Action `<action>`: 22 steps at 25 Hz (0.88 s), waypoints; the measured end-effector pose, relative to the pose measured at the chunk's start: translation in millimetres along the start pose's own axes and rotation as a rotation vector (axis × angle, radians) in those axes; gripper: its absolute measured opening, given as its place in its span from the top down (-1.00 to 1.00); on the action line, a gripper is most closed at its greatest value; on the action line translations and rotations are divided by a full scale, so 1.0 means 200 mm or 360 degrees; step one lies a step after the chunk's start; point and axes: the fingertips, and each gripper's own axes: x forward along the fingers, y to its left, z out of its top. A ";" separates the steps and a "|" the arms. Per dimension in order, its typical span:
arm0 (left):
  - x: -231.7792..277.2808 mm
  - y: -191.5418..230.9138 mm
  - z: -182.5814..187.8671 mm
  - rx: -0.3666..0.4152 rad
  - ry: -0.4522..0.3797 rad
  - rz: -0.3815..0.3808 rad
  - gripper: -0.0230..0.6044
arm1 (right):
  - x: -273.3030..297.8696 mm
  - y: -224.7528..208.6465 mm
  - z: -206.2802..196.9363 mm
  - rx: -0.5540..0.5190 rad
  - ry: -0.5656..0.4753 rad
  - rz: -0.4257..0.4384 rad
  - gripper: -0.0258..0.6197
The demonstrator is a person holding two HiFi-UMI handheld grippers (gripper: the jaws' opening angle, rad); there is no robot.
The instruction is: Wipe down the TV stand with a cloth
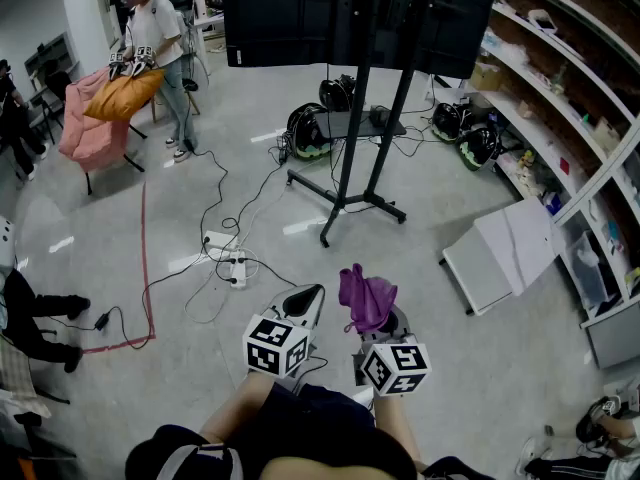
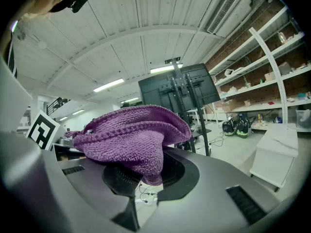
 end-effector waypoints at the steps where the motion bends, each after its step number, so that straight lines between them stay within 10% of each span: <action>1: 0.00 0.00 -0.01 -0.0002 0.0000 0.0003 0.91 | -0.01 0.01 -0.01 -0.0005 0.0000 0.0010 0.72; 22: 0.05 -0.11 -0.08 -0.0071 0.0029 0.0028 0.91 | -0.08 -0.05 -0.04 0.0050 0.0039 0.0092 0.72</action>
